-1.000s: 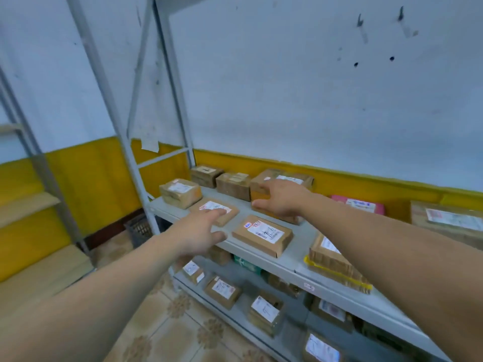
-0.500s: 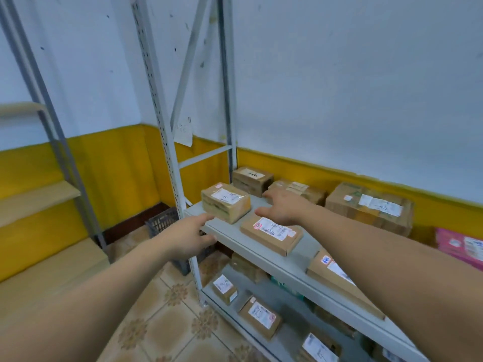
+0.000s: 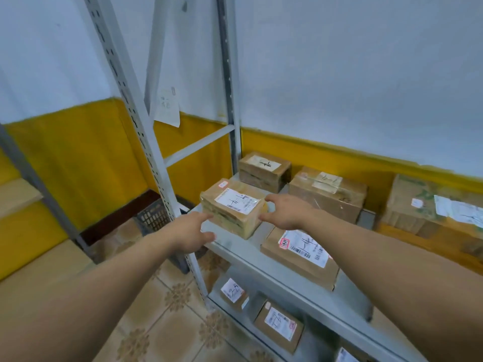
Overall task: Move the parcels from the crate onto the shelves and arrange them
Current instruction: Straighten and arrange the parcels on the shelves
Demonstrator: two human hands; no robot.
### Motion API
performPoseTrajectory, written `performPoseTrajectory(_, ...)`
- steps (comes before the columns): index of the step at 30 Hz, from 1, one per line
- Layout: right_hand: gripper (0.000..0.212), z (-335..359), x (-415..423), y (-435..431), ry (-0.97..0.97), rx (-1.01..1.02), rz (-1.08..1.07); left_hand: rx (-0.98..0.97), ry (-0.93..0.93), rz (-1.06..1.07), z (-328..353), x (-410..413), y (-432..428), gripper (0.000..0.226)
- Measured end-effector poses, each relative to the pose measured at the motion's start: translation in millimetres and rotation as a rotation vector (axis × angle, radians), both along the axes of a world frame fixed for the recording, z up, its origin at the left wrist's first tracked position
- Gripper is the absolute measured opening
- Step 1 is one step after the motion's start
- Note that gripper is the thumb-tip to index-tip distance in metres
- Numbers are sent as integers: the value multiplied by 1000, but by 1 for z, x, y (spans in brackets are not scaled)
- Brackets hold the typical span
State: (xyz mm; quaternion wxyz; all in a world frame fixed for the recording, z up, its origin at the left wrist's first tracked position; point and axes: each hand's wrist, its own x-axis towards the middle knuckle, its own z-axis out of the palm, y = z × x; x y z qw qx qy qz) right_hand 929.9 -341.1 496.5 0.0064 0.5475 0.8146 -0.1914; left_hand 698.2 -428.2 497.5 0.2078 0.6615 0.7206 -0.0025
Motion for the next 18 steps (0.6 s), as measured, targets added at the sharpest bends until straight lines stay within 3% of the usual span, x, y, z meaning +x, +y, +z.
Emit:
performPoseTrajectory(7,76,-56,-52,93,-11,-66,-88,-21,-3,3,-32,-57,121,67)
performPoseTrajectory(14,74,-102,-96,108,47,-100,-402,4,18,-199,-78,-73,207,66)
performPoseTrajectory(18,75,-110,-110,99,141,-136,-560,-43,-143,-209,-103,-84,225,70)
